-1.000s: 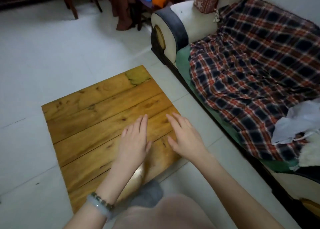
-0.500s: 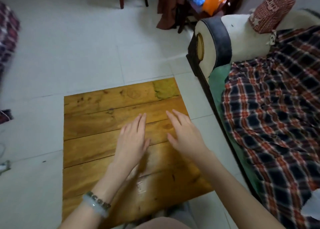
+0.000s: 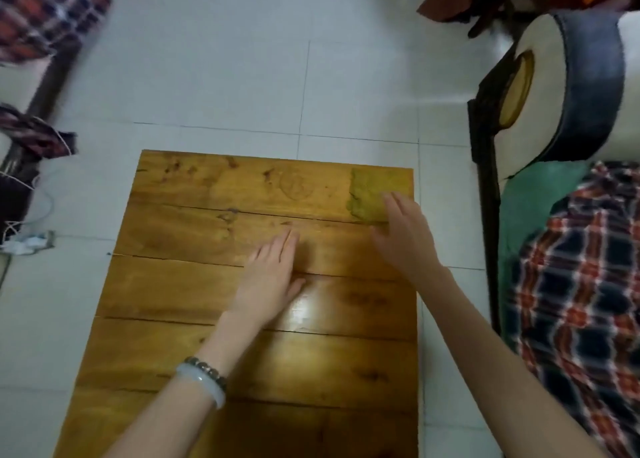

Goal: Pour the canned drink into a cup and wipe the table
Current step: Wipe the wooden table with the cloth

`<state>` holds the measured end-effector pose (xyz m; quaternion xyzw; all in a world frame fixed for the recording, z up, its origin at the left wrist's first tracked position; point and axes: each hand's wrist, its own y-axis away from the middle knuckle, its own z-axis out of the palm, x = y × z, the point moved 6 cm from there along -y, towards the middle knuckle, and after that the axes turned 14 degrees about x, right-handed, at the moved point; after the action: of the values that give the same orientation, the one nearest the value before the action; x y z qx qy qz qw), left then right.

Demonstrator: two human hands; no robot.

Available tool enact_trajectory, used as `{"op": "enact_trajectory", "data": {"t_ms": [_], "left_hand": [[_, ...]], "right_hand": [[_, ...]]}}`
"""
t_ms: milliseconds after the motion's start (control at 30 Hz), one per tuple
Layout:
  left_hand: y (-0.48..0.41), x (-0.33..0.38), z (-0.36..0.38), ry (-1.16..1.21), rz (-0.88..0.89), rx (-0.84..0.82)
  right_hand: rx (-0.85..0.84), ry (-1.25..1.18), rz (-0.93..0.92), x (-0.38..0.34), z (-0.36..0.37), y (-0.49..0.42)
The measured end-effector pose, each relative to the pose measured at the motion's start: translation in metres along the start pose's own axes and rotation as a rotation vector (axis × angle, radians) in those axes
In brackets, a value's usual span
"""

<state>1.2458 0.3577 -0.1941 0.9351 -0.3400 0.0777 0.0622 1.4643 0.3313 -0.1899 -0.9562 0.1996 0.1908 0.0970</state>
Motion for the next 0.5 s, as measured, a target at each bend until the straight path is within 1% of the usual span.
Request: {"op": "enact_trajectory", "data": {"t_ms": [33, 100, 167, 267, 333, 400, 500], "left_hand": [[0.0, -0.003, 0.015, 0.022, -0.045, -0.034], [0.001, -0.012, 0.042, 0.054, -0.094, -0.083], [0.0, -0.026, 0.064, 0.064, -0.132, -0.128], [-0.003, -0.053, 0.089, 0.071, -0.209, -0.145], [-0.001, -0.062, 0.103, 0.085, -0.213, -0.162], [0.003, -0.063, 0.117, 0.079, -0.176, -0.185], [0.01, -0.062, 0.139, 0.049, -0.158, -0.257]], "right_hand": [[-0.011, 0.001, 0.01, 0.014, 0.018, -0.011], [-0.098, 0.027, 0.007, 0.036, 0.057, -0.03], [-0.187, 0.079, -0.049, 0.05, 0.094, -0.044], [-0.235, 0.138, -0.082, 0.07, 0.136, -0.06], [-0.25, 0.183, -0.059, 0.086, 0.157, -0.066], [-0.242, 0.21, -0.031, 0.099, 0.173, -0.072], [-0.263, 0.263, -0.015, 0.11, 0.19, -0.076]]}}
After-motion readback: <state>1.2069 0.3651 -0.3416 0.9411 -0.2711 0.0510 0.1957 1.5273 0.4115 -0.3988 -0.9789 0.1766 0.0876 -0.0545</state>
